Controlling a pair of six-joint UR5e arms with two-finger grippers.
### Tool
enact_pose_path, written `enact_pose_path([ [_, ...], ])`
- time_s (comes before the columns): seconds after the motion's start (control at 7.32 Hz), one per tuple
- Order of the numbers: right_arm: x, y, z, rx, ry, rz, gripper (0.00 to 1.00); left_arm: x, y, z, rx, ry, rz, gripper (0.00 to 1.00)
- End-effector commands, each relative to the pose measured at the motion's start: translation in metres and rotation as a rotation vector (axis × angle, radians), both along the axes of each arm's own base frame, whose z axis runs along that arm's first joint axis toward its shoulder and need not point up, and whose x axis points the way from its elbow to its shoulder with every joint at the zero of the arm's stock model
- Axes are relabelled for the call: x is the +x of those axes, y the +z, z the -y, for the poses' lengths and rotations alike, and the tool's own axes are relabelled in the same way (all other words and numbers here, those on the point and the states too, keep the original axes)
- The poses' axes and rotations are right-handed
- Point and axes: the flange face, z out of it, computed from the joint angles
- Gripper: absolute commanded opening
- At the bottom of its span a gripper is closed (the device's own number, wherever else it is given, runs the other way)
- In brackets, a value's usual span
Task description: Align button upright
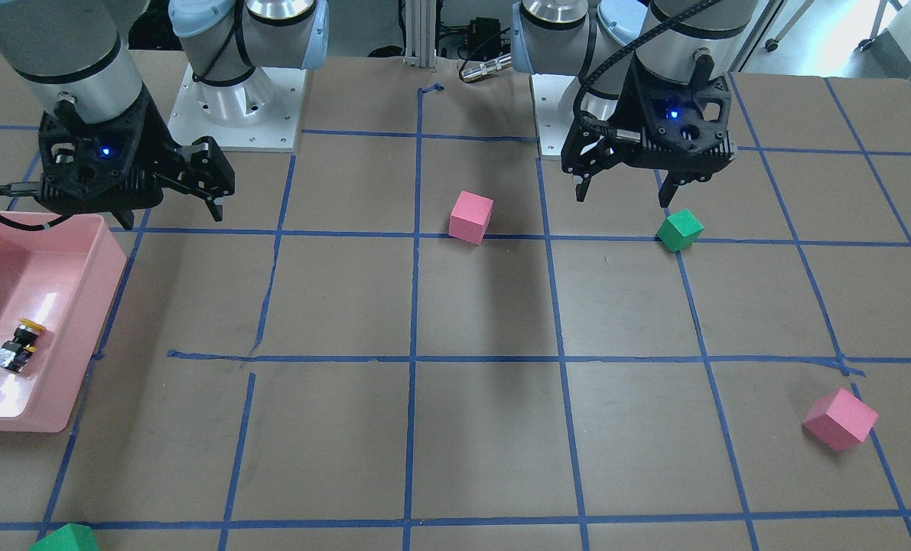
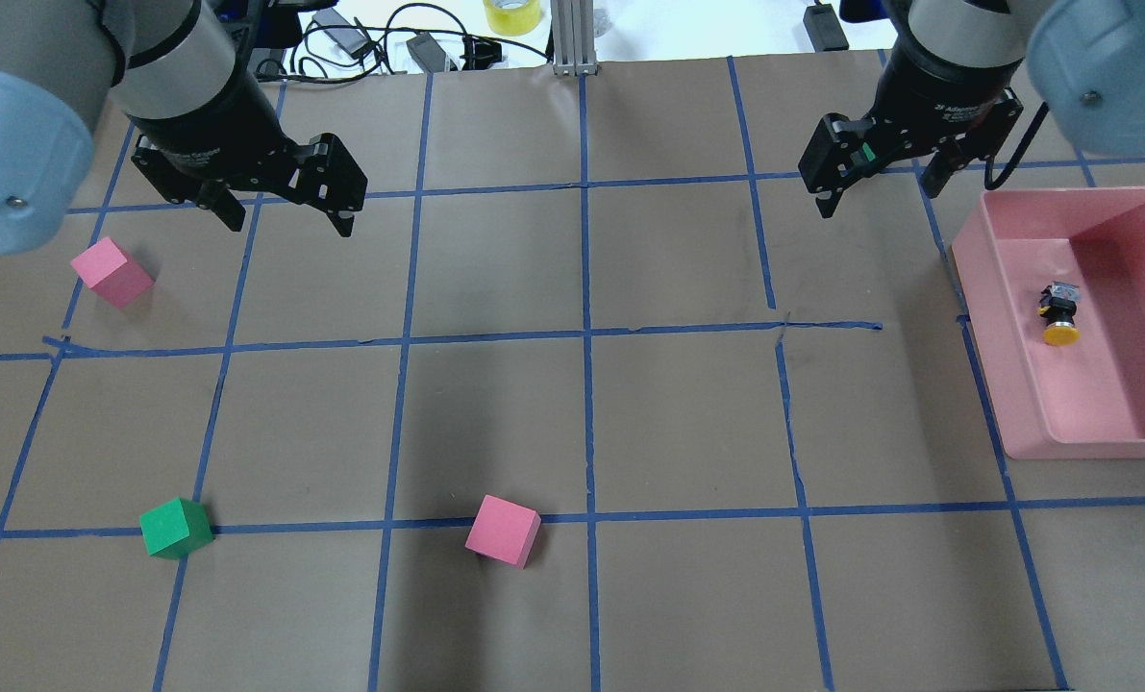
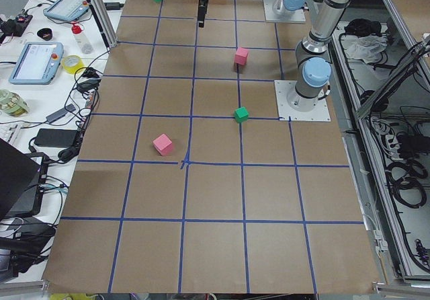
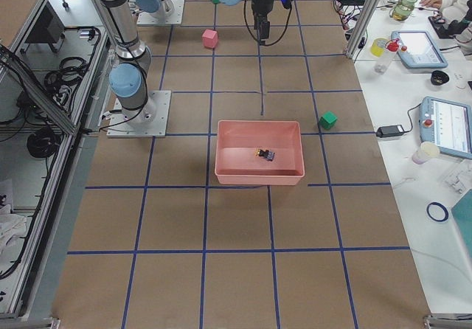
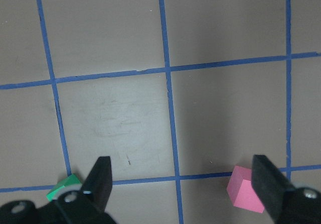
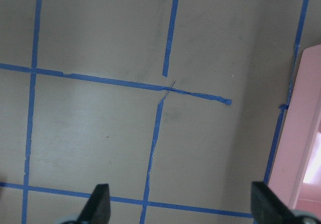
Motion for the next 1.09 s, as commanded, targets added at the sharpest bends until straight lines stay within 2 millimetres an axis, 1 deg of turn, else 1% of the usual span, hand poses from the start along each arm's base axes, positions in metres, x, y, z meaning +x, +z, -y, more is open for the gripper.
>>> enact_pose_path([
  [0.0, 0.000, -0.004, -0.001, 0.008, -0.001, 0.000, 1.00, -0.001, 0.000, 0.000, 0.000, -0.002, -0.003, 1.00],
  [0.41, 0.000, -0.003, 0.000, 0.001, -0.002, 0.000, 1.00, -0.005, -0.003, 0.001, 0.007, 0.003, -0.015, 1.00],
  [0.55, -0.005, -0.002, 0.002, -0.005, -0.005, -0.025, 1.00, -0.007, -0.003, 0.000, 0.006, 0.014, -0.018, 1.00],
  [0.68, -0.007, -0.002, 0.000, 0.002, -0.005, -0.051, 1.00, -0.011, -0.003, -0.001, 0.012, 0.028, -0.061, 1.00],
  [0.96, -0.007, -0.006, 0.001, 0.007, -0.003, -0.051, 1.00, -0.011, -0.002, -0.001, 0.009, 0.044, -0.060, 1.00],
])
